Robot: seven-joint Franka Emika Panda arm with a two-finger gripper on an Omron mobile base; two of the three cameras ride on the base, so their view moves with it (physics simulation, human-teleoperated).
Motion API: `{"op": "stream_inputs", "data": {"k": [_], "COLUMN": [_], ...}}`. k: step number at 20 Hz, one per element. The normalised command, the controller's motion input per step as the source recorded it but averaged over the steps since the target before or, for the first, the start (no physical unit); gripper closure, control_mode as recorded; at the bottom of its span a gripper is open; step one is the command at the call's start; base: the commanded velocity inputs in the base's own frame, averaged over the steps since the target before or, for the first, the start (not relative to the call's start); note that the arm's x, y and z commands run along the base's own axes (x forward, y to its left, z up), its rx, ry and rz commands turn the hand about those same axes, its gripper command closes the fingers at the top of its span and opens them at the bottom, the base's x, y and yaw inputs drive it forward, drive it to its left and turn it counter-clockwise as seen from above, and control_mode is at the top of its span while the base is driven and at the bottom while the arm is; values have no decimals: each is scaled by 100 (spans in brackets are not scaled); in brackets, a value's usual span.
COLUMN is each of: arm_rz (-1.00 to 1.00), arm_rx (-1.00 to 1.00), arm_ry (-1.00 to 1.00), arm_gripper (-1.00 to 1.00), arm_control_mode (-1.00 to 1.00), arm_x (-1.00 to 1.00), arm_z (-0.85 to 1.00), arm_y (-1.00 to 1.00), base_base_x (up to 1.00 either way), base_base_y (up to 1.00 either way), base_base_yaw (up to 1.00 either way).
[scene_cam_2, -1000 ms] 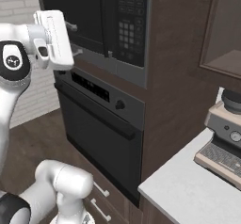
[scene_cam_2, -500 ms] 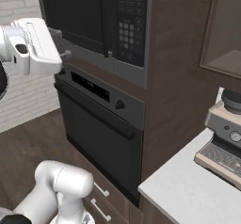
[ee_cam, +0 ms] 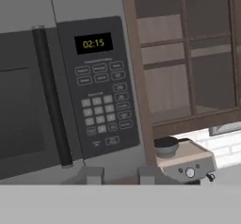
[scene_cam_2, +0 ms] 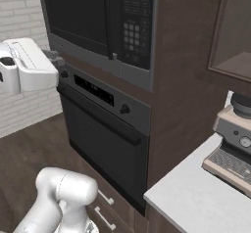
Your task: Pick the broccoli from the sink and place it in the bowl. Then pick the bowl and place it in the microwave. Then close the microwave door and press the start button.
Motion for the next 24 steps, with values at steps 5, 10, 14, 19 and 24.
{"op": "stream_inputs", "data": {"k": [5, 10, 14, 19, 24], "arm_rz": [5, 0, 0, 0, 0], "arm_rx": [-7, -4, 0, 0, -1], "arm_ry": [-1, 0, 4, 2, 0], "arm_gripper": [100, 100, 100, 100, 100], "arm_control_mode": [-100, -100, -100, -100, -100], "arm_x": [-4, 0, 13, 33, 8], "arm_z": [-21, -19, -8, 0, 0], "arm_y": [-8, -9, -27, -28, 1], "base_base_x": [0, 0, 0, 0, 0], "base_base_y": [0, 0, 0, 0, 0], "base_base_yaw": [0, 0, 0, 0, 0]}}
